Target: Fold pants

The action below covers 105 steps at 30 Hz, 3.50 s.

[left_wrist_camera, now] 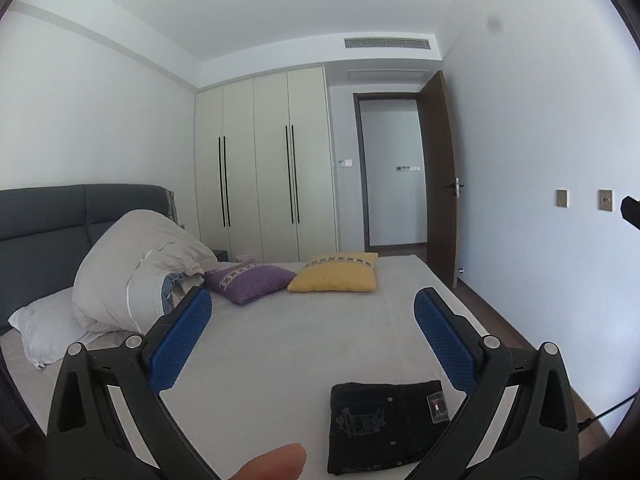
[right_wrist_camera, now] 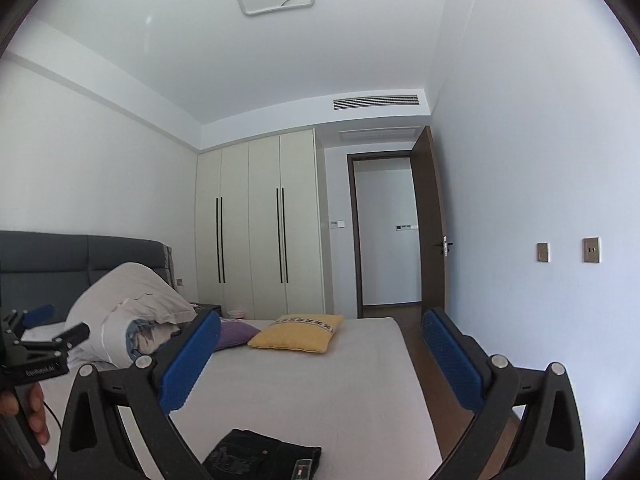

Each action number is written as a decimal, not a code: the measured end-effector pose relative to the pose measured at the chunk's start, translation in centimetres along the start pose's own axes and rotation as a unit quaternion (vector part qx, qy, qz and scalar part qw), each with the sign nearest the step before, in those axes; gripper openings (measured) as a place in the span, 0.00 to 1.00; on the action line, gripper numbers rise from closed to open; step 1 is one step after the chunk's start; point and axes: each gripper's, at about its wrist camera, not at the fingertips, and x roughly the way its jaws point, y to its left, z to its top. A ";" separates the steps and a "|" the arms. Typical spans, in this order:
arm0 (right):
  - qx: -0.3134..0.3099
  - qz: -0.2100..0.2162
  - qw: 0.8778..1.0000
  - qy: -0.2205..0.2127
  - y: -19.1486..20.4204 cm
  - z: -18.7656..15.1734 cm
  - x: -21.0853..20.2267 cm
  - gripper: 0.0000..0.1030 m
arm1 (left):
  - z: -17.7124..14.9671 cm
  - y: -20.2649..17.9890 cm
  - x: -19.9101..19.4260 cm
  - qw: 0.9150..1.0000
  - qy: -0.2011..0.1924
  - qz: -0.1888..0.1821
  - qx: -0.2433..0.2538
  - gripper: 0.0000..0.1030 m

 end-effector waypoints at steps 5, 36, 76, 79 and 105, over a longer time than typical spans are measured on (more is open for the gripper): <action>0.042 0.009 0.998 0.042 -0.8 0.5 -2.0 1.00 | -0.9 -0.7 -1.0 0.997 0.067 -0.026 -0.017 1.00; 0.029 -0.044 0.938 0.343 2.6 -16.3 1.3 1.00 | -16.8 -2.6 3.7 0.941 0.337 -0.016 -0.038 1.00; 0.020 -0.034 0.933 0.357 3.3 -17.0 1.9 1.00 | -18.2 -2.7 4.4 0.936 0.349 -0.020 -0.035 1.00; 0.020 -0.034 0.934 0.356 3.3 -17.0 1.9 1.00 | -18.2 -2.7 4.4 0.936 0.349 -0.020 -0.035 1.00; 0.020 -0.033 0.933 0.357 3.3 -17.2 1.8 1.00 | -18.4 -2.9 4.4 0.936 0.351 -0.021 -0.034 1.00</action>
